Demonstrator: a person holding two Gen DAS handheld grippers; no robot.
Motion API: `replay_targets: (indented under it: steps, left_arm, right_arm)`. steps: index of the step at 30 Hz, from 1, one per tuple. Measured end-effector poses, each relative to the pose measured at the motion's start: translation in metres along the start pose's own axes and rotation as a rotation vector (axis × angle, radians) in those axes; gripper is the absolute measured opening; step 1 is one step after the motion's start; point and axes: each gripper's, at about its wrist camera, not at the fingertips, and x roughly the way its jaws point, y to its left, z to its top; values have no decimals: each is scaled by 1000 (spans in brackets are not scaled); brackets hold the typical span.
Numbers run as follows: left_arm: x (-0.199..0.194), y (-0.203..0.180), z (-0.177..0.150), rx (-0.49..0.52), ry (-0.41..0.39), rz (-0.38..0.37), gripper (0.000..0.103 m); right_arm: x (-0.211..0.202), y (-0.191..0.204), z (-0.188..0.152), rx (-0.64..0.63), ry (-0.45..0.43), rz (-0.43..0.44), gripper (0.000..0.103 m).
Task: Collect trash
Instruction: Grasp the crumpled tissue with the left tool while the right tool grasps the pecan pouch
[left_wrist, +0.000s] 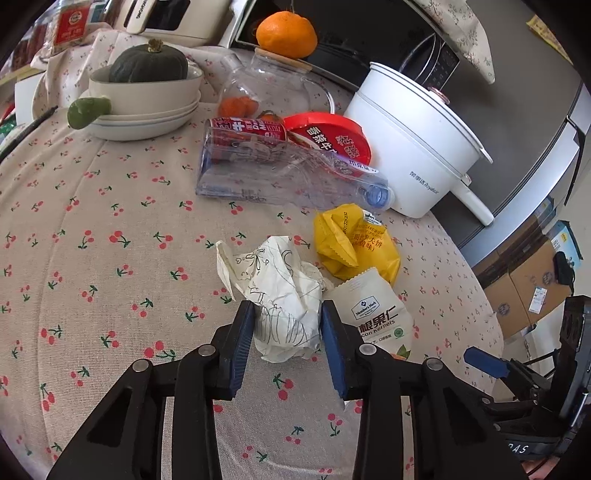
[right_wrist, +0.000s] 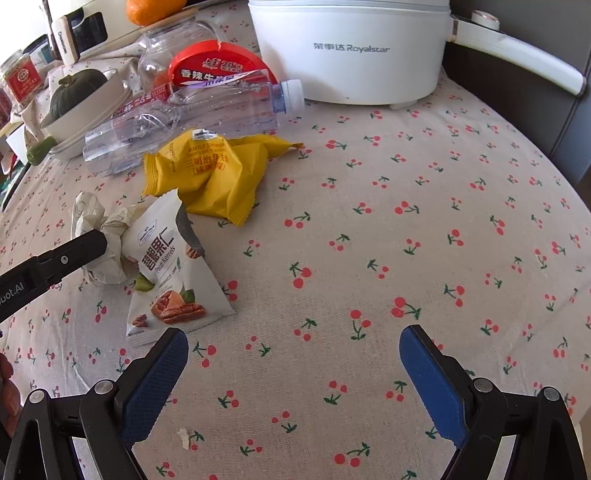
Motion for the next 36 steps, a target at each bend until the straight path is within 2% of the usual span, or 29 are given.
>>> replay_targets:
  steps: [9, 14, 18, 24, 28, 30, 36]
  left_arm:
    - [-38, 21, 2, -26, -22, 18, 38]
    - [-54, 35, -1, -24, -20, 46, 38]
    - [-63, 44, -4, -23, -13, 54, 38]
    - [-71, 46, -7, -12, -5, 52, 38]
    - [-73, 44, -9, -3, 0, 45, 38]
    - [-75, 41, -10, 2, 1, 41, 38]
    - [-82, 32, -12, 25, -2, 31, 39]
  right_arm:
    - [14, 28, 5, 2, -23, 83, 96]
    - [23, 56, 8, -51, -39, 112, 96]
    - [31, 78, 5, -147, -45, 81, 95]
    - [45, 90, -2, -268, -37, -24, 93]
    - [44, 83, -4, -263, -41, -6, 79]
    - [40, 80, -6, -261, -58, -25, 79]
    - [18, 76, -4, -244, -83, 4, 79]
